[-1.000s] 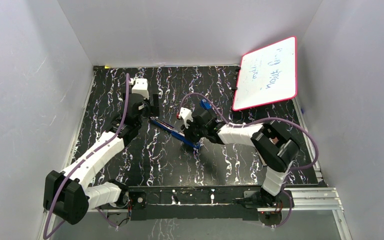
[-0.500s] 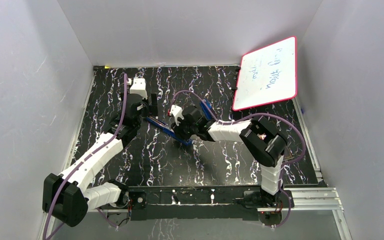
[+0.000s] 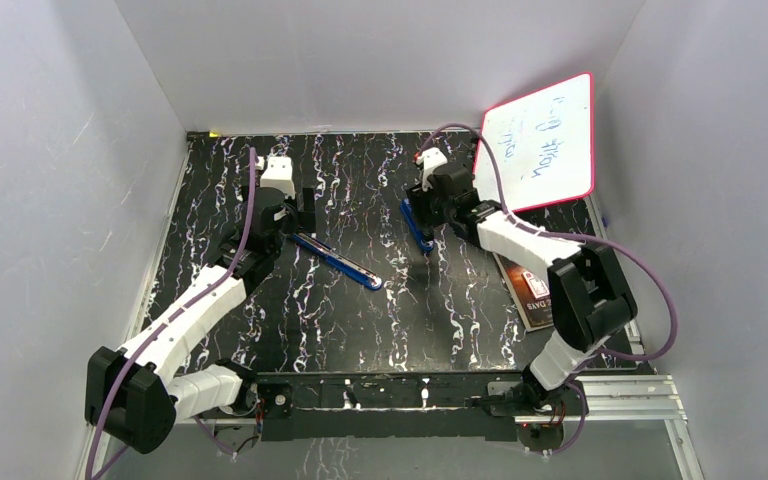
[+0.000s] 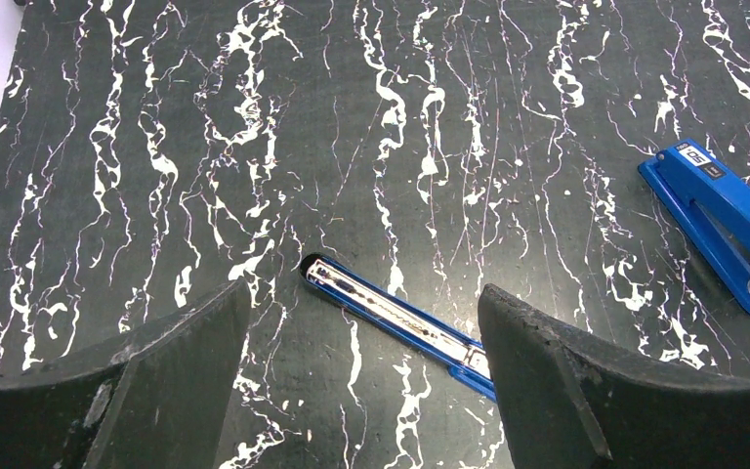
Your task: Load the staples into the stapler
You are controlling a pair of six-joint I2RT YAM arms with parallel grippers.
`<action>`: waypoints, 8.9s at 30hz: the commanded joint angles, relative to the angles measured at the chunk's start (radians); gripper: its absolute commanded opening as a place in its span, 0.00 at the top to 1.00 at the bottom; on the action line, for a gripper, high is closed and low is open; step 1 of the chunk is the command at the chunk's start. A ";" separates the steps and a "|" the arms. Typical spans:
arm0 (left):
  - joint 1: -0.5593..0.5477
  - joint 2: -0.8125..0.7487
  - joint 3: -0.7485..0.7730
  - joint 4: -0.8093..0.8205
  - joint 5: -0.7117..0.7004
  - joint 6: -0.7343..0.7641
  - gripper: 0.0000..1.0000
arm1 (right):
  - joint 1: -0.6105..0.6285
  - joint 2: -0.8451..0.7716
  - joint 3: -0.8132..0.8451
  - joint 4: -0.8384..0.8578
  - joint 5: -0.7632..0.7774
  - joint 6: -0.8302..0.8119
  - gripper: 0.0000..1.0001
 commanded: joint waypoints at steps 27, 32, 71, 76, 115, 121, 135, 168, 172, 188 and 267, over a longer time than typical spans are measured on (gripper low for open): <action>0.008 -0.033 -0.012 0.011 0.003 0.018 0.15 | -0.078 0.149 0.080 -0.071 -0.098 -0.009 0.88; 0.008 -0.008 0.026 -0.037 -0.048 0.004 0.14 | -0.056 0.015 0.029 -0.039 -0.125 -0.038 1.00; 0.008 -0.179 -0.028 0.018 -0.121 0.147 0.13 | 0.498 0.028 -0.029 -0.081 -0.216 -0.215 0.58; 0.008 -0.185 -0.040 0.030 -0.025 0.169 0.13 | 0.464 -0.082 -0.095 -0.012 -0.218 -0.176 0.42; -0.133 0.159 -0.097 -0.364 1.211 1.022 0.23 | -0.030 -0.385 -0.525 0.380 -0.388 0.316 0.36; -0.163 0.253 -0.090 -0.358 1.107 1.055 0.26 | -0.031 -0.362 -0.540 0.430 -0.423 0.339 0.36; -0.191 0.365 -0.048 -0.277 1.035 1.037 0.38 | -0.035 -0.331 -0.555 0.473 -0.458 0.360 0.36; -0.243 -0.034 -0.328 0.567 0.744 0.073 1.00 | 0.004 -0.460 -0.520 0.480 -0.275 0.711 0.40; -0.247 -0.013 -0.296 0.592 0.703 0.042 1.00 | 0.020 -0.420 -0.492 0.499 -0.262 0.711 0.41; -0.261 0.019 -0.269 0.658 0.714 0.026 1.00 | 0.045 -0.315 -0.414 0.525 -0.266 0.707 0.44; -0.267 0.124 -0.037 0.550 0.801 0.345 0.23 | -0.327 -0.546 -0.079 0.323 -0.574 0.810 1.00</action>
